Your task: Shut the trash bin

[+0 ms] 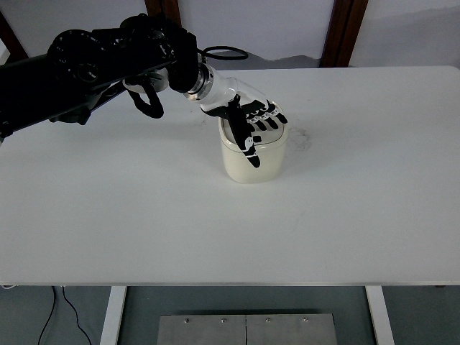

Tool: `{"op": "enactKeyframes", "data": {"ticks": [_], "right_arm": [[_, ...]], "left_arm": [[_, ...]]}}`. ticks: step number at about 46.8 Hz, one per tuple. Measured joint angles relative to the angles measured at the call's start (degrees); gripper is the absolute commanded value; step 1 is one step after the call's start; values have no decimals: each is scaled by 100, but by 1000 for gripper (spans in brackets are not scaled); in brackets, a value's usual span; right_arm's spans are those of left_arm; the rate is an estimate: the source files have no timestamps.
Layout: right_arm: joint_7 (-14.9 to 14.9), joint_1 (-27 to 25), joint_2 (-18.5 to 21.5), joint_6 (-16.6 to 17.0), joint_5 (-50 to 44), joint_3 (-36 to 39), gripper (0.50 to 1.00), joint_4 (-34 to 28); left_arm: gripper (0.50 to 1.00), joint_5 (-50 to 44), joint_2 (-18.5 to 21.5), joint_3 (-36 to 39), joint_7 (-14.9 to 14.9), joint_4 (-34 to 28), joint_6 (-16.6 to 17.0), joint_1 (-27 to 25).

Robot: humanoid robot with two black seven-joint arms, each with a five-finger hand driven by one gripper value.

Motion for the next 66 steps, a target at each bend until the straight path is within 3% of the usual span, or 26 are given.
{"op": "enactKeyframes", "data": {"ticks": [22,35,42,47,55,59,66], "right_arm": [[1,2,0,2,0,0,991,0],[1,1,-1,2,0,0,991,0],[1,1,0,2,0,0,991,0],[1,1,0,2,0,0,991,0],[-1,1,0,1,0,0,991,0],[-1,0,0,0,0,0,991,0],[1,0,0,1,0,0,991,0]], "left_arm": [[1000,-1004,331,-469,-89,533,185,-33],[1000,-1309,753,-1348,-114,896,611,284],[1000,-1548,1072,-1777,-553,1046,953,632],[1000,-1567,1371,-1954,-1169,1058,1263,943],[1000,-1564,1775,-2408,-1997,1060,1486,1543],[1000,-1564,1906,-2811,-2160,1060,1508,1920],[1000,-1567,2021,-3674,-2190,1062,1507,2632]]}}
